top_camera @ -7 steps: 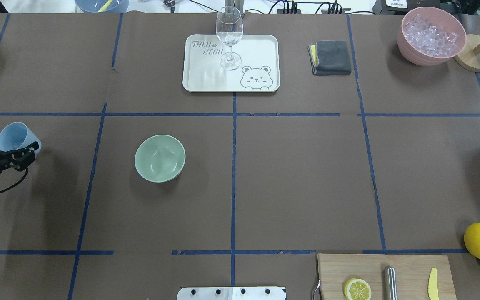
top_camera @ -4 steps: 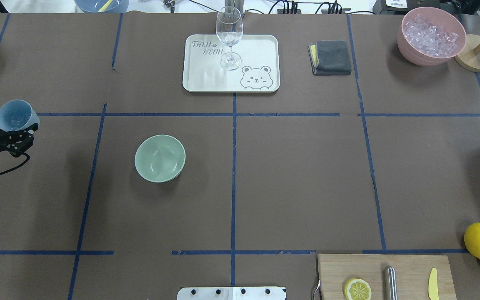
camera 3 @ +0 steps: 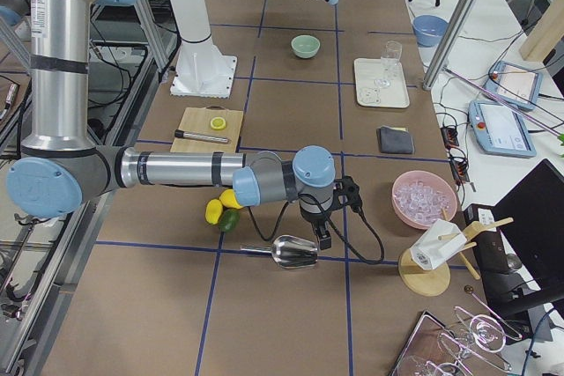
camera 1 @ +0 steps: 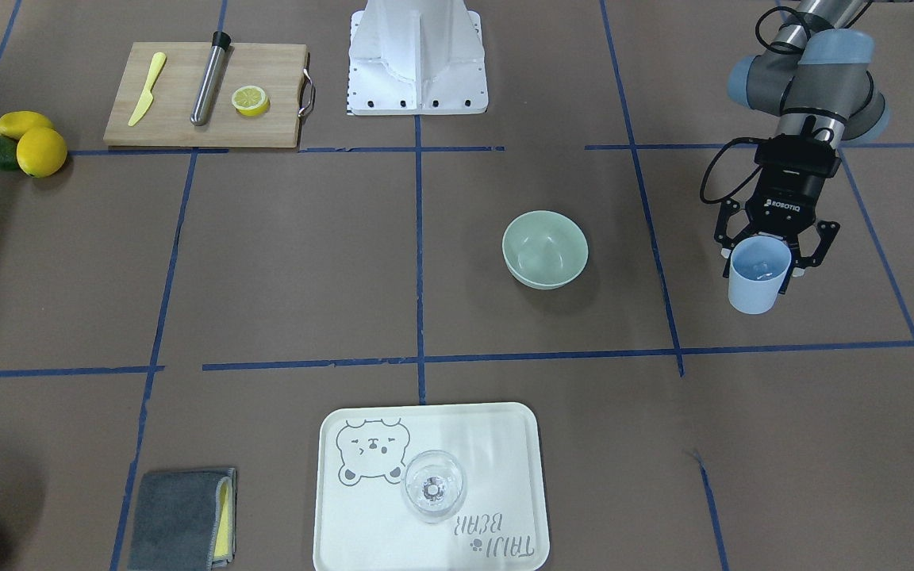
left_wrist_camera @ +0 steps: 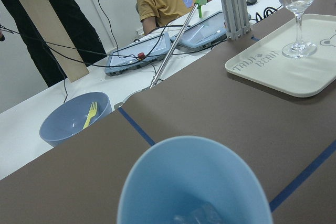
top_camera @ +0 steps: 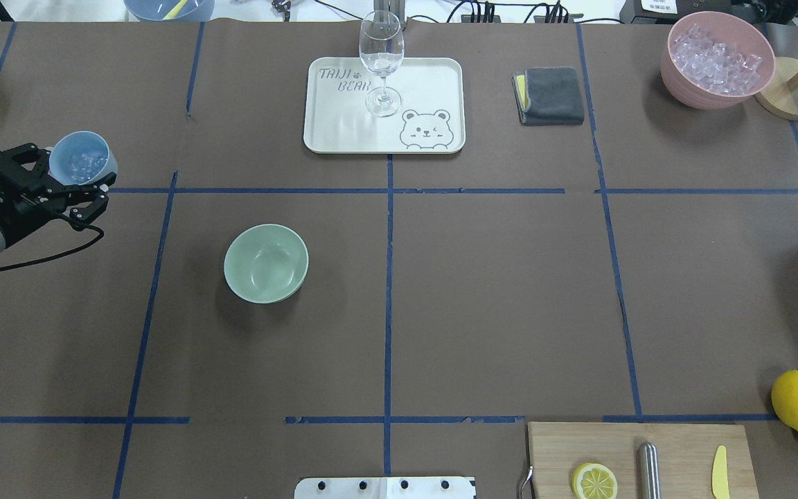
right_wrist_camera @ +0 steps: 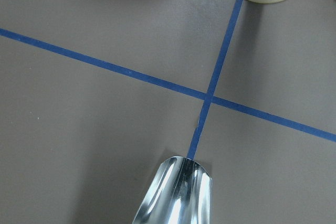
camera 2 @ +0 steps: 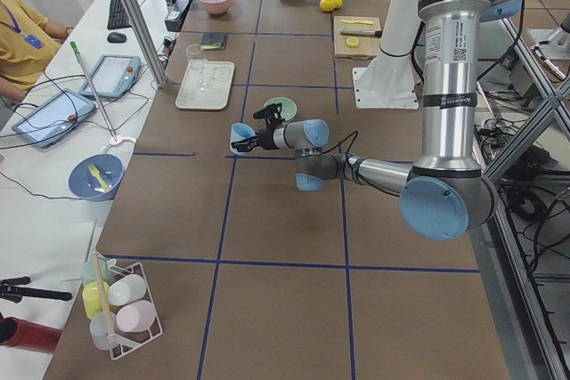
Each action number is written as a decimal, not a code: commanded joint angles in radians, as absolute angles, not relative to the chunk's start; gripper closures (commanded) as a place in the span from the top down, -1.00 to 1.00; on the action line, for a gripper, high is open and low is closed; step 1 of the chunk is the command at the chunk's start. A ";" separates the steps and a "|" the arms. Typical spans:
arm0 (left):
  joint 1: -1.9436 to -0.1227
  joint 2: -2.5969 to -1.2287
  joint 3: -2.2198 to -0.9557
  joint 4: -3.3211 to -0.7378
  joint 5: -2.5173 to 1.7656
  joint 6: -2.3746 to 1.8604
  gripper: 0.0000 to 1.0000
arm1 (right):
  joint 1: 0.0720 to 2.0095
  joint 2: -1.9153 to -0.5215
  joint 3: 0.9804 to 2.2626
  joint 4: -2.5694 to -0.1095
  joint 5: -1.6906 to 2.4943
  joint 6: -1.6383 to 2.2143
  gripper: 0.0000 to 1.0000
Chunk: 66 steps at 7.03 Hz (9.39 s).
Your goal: Pour ice into bowl
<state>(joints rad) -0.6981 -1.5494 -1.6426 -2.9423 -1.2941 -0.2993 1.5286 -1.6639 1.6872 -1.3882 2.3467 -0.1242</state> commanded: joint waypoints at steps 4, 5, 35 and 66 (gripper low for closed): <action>-0.534 -1.776 -1.667 -2.626 -0.961 -0.018 -1.00 | 1.534 -1.675 1.684 -1.390 2.345 -0.123 1.00; -0.479 -1.792 -1.667 -2.585 -0.903 -0.014 -1.00 | 1.535 -1.681 1.684 -1.390 2.345 -0.123 1.00; -0.281 -1.759 -1.661 -3.011 -0.675 0.065 -1.00 | 1.539 -1.701 1.686 -1.390 2.350 -0.121 1.00; -0.569 -1.330 -1.531 -2.968 -1.230 -1.131 1.00 | 1.542 -1.710 1.697 -1.374 2.349 -0.100 1.00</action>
<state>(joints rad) -0.5689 -1.3299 -1.5316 -2.9671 -1.2307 -1.1310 1.5416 -1.7098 1.6961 -1.3744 2.3485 -0.0997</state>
